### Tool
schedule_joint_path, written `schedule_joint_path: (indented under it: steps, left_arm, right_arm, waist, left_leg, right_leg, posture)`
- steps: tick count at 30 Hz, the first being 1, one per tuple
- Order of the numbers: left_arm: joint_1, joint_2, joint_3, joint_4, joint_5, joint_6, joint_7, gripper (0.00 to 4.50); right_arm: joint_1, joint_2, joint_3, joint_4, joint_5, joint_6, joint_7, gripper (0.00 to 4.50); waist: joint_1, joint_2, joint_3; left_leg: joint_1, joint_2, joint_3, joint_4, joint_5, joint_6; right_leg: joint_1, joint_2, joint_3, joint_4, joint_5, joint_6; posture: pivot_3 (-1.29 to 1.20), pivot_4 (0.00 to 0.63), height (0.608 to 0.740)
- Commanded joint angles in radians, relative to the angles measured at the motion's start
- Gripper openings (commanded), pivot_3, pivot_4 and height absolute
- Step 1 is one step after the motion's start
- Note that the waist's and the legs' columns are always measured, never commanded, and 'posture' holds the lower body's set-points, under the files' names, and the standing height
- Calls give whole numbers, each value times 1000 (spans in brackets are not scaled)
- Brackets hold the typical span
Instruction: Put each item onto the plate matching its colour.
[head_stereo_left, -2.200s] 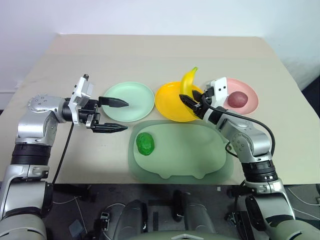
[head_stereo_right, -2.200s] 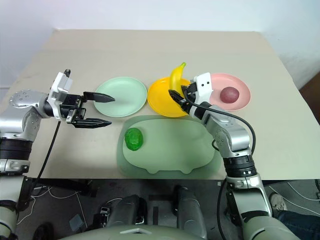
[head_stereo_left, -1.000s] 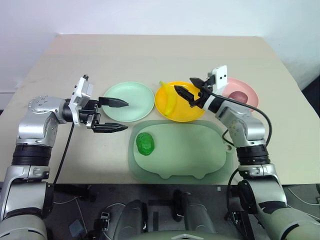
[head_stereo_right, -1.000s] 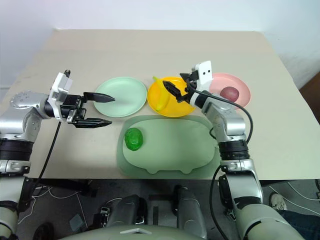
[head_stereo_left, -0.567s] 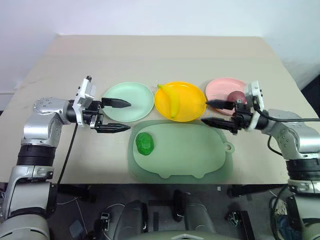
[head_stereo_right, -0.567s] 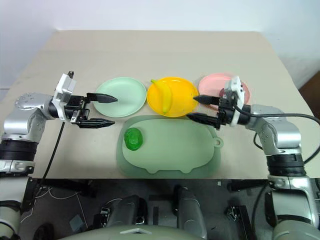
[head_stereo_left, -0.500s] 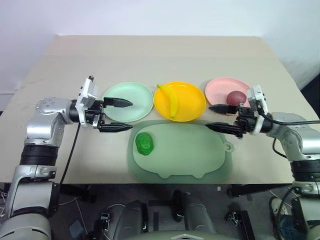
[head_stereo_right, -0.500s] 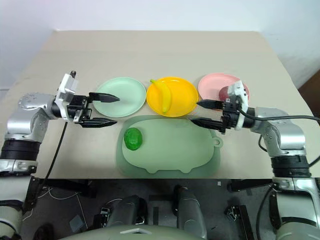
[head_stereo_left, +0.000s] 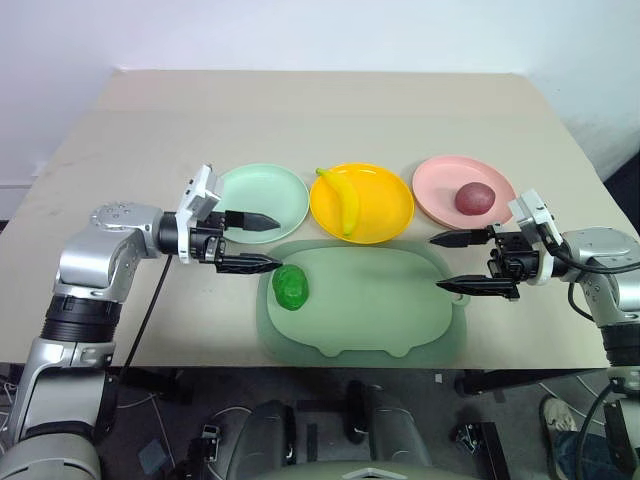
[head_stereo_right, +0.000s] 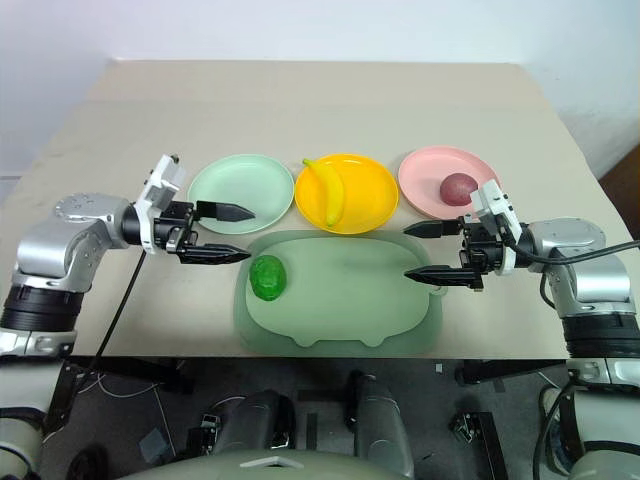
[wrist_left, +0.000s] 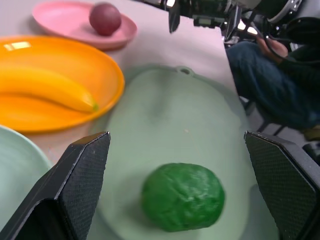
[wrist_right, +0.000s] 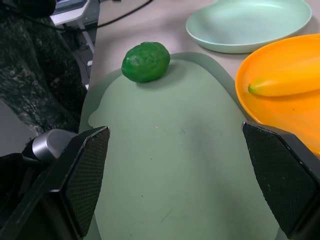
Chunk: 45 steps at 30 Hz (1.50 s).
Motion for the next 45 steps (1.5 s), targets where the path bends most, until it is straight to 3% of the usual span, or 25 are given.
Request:
schedule_joint_path:
  steps: [1, 5, 10, 12, 15, 24, 35, 45]
  left_arm:
    - [-2, 55, -31, -75, -29, 157, 25, 4500]
    - [12, 110, -39, -171, -74, 259, 16, 4500]
    - [74, 75, -26, -272, -35, 95, 65, 4500]
    - [98, 47, -22, -282, 22, -49, 101, 4500]
    - [119, 23, -25, -260, 76, -185, 130, 4500]
    - [109, 27, -73, -170, 112, -247, 91, 4500]
    - [125, -59, -100, -83, 181, -412, 140, 4500]
    - [118, -67, -119, -19, 201, -441, 109, 4500]
  right_arm:
    - [-22, 16, -7, -31, 10, 7, -17, 4448]
    - [-47, 30, 1, -26, 12, 32, -26, 4448]
    - [-60, 38, 2, -32, 19, 52, -18, 4448]
    - [-64, 41, -2, -37, 20, 51, -26, 4448]
    - [-64, 39, -1, -50, 19, 55, -27, 4448]
    - [-64, 38, -8, -74, 22, 73, -45, 4448]
    - [-60, 40, -7, -98, 23, 75, -68, 4448]
    - [-37, -8, -17, -62, -4, -78, 55, 4448]
  waist:
    - [0, 0, 0]
    - [1, -1, 1]
    - [3, -1, 1]
    - [3, -1, 1]
    - [3, -1, 1]
    - [5, -1, 1]
    - [22, -1, 1]
    - [23, -1, 1]
  left_leg:
    - [0, 0, 0, 0, 0, 0]
    - [0, 0, 0, 0, 0, 0]
    - [0, 0, -1, 0, 1, -2]
    - [0, -1, 0, 0, 2, -3]
    - [0, -1, 0, 0, 2, -3]
    - [0, -1, 1, 0, 1, -1]
    - [0, -1, 2, 1, 0, 1]
    - [0, -1, 2, 2, 0, 1]
  right_leg:
    - [0, 0, 0, 0, 0, 0]
    - [0, 0, 0, 0, 0, 0]
    - [0, 0, 0, 0, 0, 0]
    - [0, 0, 0, -1, 0, 0]
    - [0, 0, 0, -1, 0, 0]
    - [0, 0, 0, -1, 0, 0]
    - [0, 0, 0, 0, 0, 0]
    - [1, 0, 0, 0, 0, 0]
  posture:
    - [0, 150, 740]
    - [0, 150, 740]
    - [0, 150, 740]
    - [0, 150, 740]
    - [0, 150, 740]
    - [0, 150, 740]
    - [0, 150, 740]
    - [0, 150, 740]
